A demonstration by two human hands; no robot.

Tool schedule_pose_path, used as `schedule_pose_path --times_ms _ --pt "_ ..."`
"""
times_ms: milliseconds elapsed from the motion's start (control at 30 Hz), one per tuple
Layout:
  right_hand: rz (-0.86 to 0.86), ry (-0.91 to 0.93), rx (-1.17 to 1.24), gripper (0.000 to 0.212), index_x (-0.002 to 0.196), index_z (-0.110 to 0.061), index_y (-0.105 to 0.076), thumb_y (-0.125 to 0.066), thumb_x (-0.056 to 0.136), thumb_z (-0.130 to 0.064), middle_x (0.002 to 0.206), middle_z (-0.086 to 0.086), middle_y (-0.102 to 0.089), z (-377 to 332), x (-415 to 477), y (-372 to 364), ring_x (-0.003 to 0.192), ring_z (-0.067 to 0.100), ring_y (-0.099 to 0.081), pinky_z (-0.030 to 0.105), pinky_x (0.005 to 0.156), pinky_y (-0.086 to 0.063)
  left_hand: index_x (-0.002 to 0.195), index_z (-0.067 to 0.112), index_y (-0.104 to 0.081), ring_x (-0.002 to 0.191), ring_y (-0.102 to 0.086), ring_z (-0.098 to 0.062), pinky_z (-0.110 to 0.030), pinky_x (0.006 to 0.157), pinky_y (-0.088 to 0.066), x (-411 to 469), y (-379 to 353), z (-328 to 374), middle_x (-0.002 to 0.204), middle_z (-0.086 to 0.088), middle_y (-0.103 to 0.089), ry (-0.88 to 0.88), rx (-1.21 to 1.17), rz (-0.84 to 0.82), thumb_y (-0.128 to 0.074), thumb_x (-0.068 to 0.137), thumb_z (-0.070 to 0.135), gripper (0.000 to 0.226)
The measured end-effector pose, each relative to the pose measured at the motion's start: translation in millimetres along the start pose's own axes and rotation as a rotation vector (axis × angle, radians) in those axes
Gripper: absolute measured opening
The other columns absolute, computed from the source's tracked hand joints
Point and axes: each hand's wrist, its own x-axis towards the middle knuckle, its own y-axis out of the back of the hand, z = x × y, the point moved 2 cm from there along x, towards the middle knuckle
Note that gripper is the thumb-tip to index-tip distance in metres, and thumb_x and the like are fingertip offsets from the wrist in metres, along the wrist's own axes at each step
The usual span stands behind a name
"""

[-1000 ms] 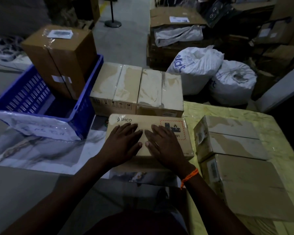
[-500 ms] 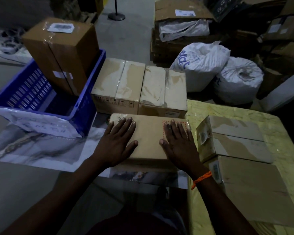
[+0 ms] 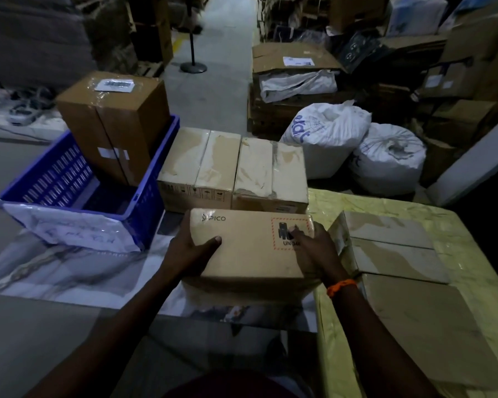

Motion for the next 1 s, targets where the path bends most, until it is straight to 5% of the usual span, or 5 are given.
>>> schedule_pose_path --times_ms 300,433,700,833,1000 --pt "0.256 -0.037 0.246 0.059 0.128 -0.017 -0.059 -0.070 0.089 -0.060 0.108 0.001 -0.074 20 -51 11 0.085 0.009 -0.072 0.021 0.059 -0.055 0.129 0.026 -0.055 0.121 -0.062 -0.010 -0.035 0.095 -0.053 -45 10 -11 0.129 0.011 -0.065 -0.004 -0.475 0.131 -0.078 0.088 0.039 0.049" --pt "0.259 -0.089 0.370 0.087 0.126 -0.018 -0.066 -0.068 0.071 -0.084 0.109 0.007 -0.075 30 -68 10 0.095 0.024 -0.075 0.050 0.084 -0.063 0.105 0.030 -0.066 0.118 -0.065 -0.020 -0.033 0.083 -0.052 -59 17 -10 0.115 0.004 -0.071 0.080 -0.685 0.138 -0.063 0.090 0.047 0.023" --pt "0.236 -0.069 0.333 0.050 0.115 -0.048 -0.069 -0.088 0.069 -0.051 0.132 0.005 -0.061 70 -90 -7 0.106 0.020 -0.071 0.035 0.076 -0.064 0.131 0.020 -0.061 0.108 -0.065 -0.020 -0.043 0.093 -0.055 -83 12 -40 0.114 -0.005 -0.069 0.250 -0.594 0.176 -0.070 0.095 0.020 0.037" --pt "0.190 -0.077 0.257 0.085 0.136 -0.039 -0.061 -0.089 0.060 -0.064 0.136 0.004 -0.060 103 -98 -18 0.119 0.025 -0.065 0.045 0.088 -0.063 0.133 0.020 -0.059 0.092 -0.068 -0.021 -0.031 0.072 -0.056 -104 1 -63 0.101 -0.011 -0.069 0.223 -0.483 0.167 -0.072 0.093 0.016 0.041" --pt "0.149 -0.029 0.113 0.065 0.145 -0.017 -0.055 -0.083 0.086 -0.019 0.134 0.011 -0.057 105 -109 -29 0.123 0.028 -0.057 0.039 0.096 -0.054 0.132 0.023 -0.058 0.087 -0.069 -0.024 -0.021 0.058 -0.054 -112 -8 -82 0.097 -0.009 -0.067 0.246 -0.348 0.212 -0.073 0.094 0.016 0.041"
